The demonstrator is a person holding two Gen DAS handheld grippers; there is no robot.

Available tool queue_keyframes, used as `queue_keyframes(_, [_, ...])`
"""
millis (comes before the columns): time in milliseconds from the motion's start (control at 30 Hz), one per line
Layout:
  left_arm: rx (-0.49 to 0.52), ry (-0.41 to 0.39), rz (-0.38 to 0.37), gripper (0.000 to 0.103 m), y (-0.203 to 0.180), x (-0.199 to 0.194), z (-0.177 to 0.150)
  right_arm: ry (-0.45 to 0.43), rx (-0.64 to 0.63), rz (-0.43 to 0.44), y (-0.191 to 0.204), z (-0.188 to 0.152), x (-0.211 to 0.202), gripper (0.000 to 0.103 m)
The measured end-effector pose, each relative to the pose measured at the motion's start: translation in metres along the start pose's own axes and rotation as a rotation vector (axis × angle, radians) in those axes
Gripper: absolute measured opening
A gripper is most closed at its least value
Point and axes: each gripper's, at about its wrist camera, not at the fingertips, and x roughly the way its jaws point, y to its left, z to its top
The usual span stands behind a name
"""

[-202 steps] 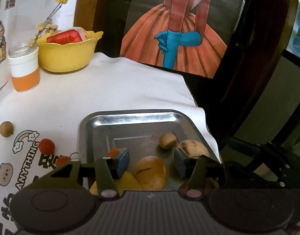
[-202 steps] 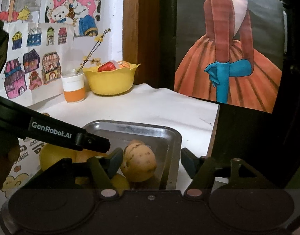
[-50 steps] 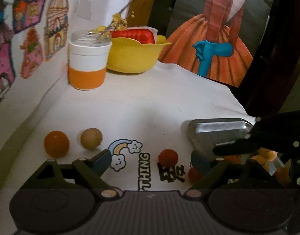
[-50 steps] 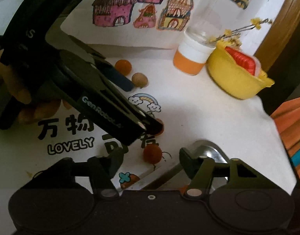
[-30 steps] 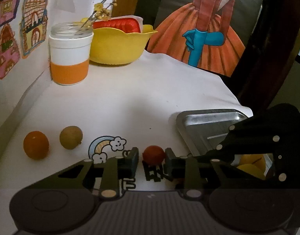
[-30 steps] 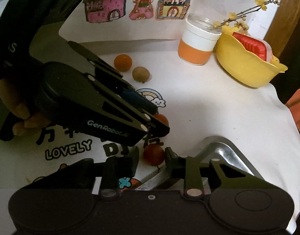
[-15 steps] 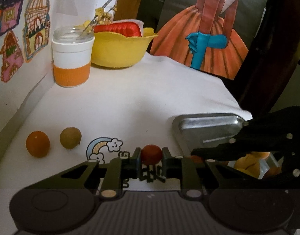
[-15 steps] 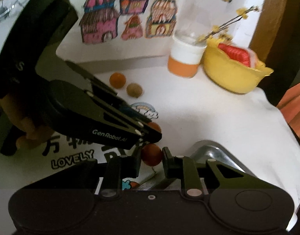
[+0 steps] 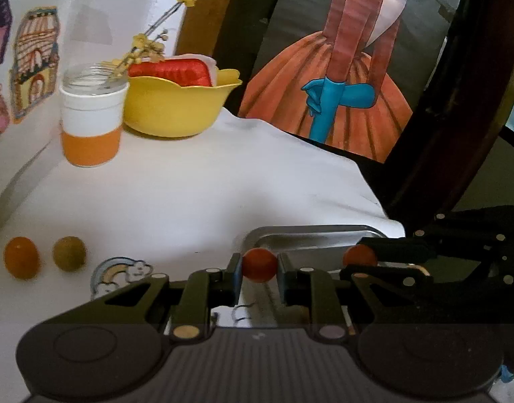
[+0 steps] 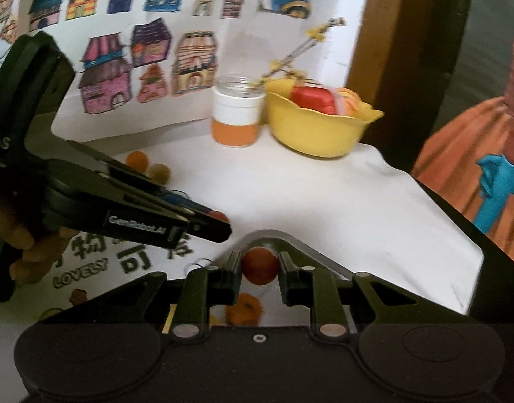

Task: Organize fruits
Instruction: 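Lower both cherry tomatoes into the tray and open both tools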

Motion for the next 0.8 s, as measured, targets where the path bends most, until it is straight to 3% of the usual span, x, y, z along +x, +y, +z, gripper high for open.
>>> queue_keyframes(300, [0.011,0.019,0.004,0.023,-0.017,0.017,-0.004,0.01,0.022,-0.086,-0.016,-0.017,-0.001,0.024])
queue_keyframes(800, [0.007,0.051,0.004,0.023,-0.02,0.033,-0.01,0.043,0.04,-0.084,-0.02,-0.03,0.005,0.024])
